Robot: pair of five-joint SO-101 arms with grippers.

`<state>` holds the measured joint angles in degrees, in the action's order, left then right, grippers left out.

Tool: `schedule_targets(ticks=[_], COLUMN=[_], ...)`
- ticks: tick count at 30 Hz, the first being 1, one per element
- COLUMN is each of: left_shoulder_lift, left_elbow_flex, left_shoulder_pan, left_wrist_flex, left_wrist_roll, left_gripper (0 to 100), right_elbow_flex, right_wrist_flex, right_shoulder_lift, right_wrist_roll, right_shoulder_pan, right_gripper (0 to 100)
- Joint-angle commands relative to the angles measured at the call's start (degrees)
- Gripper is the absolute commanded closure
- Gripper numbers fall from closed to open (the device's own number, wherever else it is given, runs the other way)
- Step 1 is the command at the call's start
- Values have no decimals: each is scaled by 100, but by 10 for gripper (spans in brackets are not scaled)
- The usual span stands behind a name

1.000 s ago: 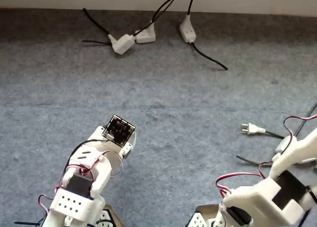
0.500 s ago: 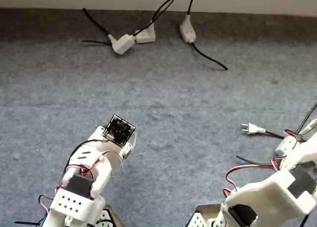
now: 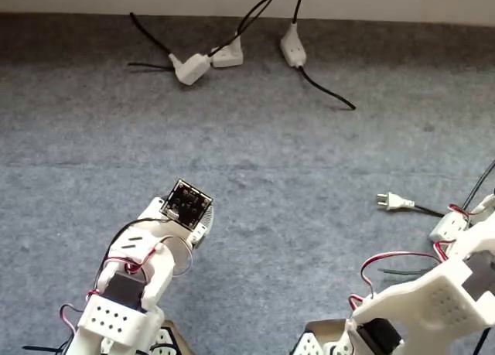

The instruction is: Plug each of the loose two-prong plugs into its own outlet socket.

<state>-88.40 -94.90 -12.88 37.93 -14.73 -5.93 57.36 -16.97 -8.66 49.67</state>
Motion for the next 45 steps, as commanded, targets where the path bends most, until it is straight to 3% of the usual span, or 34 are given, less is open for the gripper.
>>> schedule_targets(ticks=[1, 8, 14, 28, 38, 45], left_shoulder_lift=[-40, -40, -40, -40, -40, -40], left_elbow_flex=[13, 13, 13, 13, 13, 13], left_shoulder_pan=[-57, -57, -57, -57, -57, -57], left_wrist_flex=[-88, -88, -88, -88, -88, -88], left_wrist_roll=[9, 9, 9, 9, 9, 9], left_gripper=[836, 836, 836, 836, 836, 836], right_elbow_flex=[-31, 163, 207, 136, -57, -347], right_wrist_flex=[31, 163, 418, 418, 400, -567], right_shoulder_lift=[-13, 101, 127, 303, 822, 497], right_wrist_roll=[-229, -237, -229, -229, -220, -264], right_shoulder_pan=[-154, -154, -198, -382, -901, -400], right_gripper=[938, 933, 786, 779, 779, 779])
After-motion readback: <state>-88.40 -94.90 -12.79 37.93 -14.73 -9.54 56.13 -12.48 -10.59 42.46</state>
